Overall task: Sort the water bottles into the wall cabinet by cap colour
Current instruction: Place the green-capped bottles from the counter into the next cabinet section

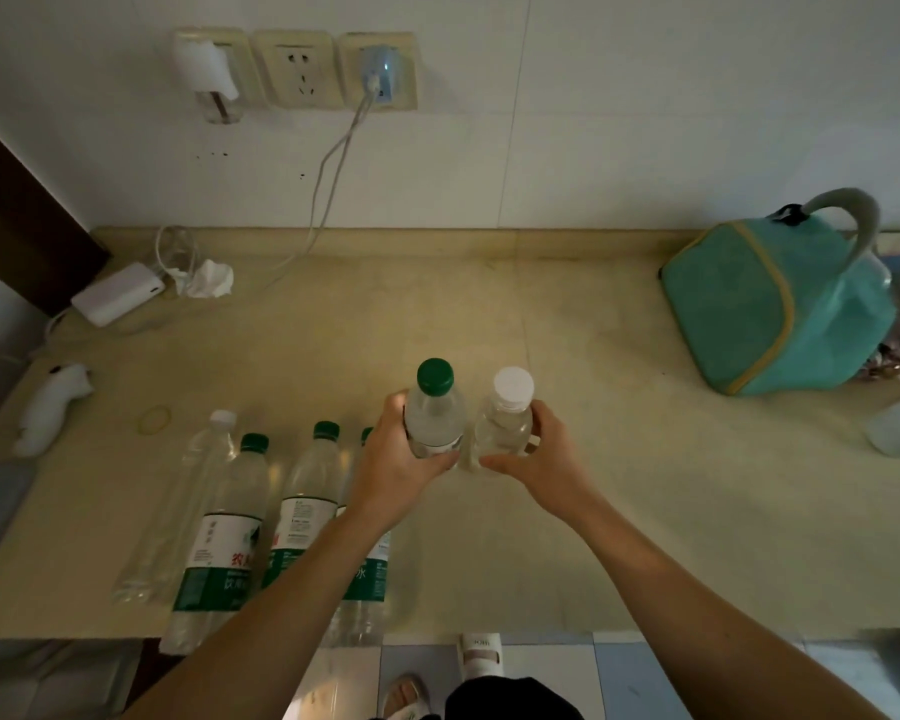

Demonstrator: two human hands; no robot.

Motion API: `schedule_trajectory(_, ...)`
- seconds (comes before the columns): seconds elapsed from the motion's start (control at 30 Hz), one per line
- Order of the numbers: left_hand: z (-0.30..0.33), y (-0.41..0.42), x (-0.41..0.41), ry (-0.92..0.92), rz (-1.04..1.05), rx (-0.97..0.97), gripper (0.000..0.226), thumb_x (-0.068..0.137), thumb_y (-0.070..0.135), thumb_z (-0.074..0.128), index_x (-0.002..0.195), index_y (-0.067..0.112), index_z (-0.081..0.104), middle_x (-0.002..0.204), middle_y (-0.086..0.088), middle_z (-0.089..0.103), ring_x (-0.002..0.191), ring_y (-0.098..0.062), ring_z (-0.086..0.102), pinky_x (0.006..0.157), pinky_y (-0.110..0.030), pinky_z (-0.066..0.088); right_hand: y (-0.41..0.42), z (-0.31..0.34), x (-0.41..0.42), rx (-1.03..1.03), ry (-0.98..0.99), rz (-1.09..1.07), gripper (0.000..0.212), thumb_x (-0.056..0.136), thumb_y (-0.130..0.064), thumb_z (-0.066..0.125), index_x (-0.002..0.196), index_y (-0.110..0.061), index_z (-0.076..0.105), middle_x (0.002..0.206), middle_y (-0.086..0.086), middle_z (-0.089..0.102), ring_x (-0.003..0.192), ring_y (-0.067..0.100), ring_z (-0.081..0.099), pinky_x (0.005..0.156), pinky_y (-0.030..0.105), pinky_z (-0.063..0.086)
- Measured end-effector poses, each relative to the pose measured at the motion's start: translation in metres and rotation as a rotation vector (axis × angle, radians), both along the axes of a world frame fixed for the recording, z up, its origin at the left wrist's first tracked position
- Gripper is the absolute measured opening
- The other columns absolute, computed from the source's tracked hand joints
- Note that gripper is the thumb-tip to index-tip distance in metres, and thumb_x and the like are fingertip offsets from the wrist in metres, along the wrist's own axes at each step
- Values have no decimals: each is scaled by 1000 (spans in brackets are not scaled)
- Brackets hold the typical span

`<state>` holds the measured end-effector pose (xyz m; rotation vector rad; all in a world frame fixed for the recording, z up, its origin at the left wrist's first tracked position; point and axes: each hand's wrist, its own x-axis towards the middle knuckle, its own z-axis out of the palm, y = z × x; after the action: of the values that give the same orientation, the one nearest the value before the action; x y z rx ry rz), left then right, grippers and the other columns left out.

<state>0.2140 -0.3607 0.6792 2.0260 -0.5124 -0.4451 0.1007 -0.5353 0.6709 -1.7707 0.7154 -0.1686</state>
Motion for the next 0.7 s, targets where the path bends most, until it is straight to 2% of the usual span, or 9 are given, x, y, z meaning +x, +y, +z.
schedule_trajectory(0.07,3,3,-2,-2,-2,-23,70,67,40,92,117,42,43,108,18,63,99,1,61,80,-26,53,3,4,-3,-3,-18,-23,71,64,-24,94,125,-29,58,113,-14,69,103,-1,65,90,28,56)
schedule_trajectory(0.17,17,9,-4,-20,-8,-81,70,67,37,92,117,43,45,106,25,62,100,7,59,74,-10,47,7,23,-8,-15,-57,-63,64,61,-30,94,113,-38,59,104,-20,71,98,-5,66,82,22,55)
schedule_trajectory(0.27,47,13,-5,-70,-20,-154,70,66,38,92,118,44,46,108,34,59,102,11,57,72,-3,45,12,55,-14,-48,-131,-100,68,57,-40,93,116,-39,59,106,-26,70,98,-5,66,77,18,56)
schedule_trajectory(0.37,91,12,0,-121,-31,-279,72,65,37,92,122,39,49,111,29,61,105,10,58,77,-5,48,17,99,-15,-98,-227,-133,67,55,-48,91,114,-39,61,106,-22,71,97,-2,68,76,19,56)
schedule_trajectory(0.47,143,9,3,-189,-70,-389,72,68,36,91,126,34,49,117,21,63,108,7,60,84,-10,50,26,146,-17,-145,-329,-160,58,59,-43,92,108,-36,63,100,-18,73,93,1,69,71,18,55)
schedule_trajectory(0.57,198,7,3,-261,-102,-507,70,70,28,91,125,35,49,116,23,62,109,7,60,85,-12,52,35,194,-19,-194,-445,-194,57,62,-38,93,111,-30,65,98,-15,74,92,1,69,70,13,53)
schedule_trajectory(0.7,272,9,2,-405,-137,-617,68,71,31,91,127,33,52,119,19,63,111,3,60,82,-13,54,42,267,-23,-264,-587,-232,52,66,-34,92,110,-32,65,99,-14,74,94,1,68,74,18,55)
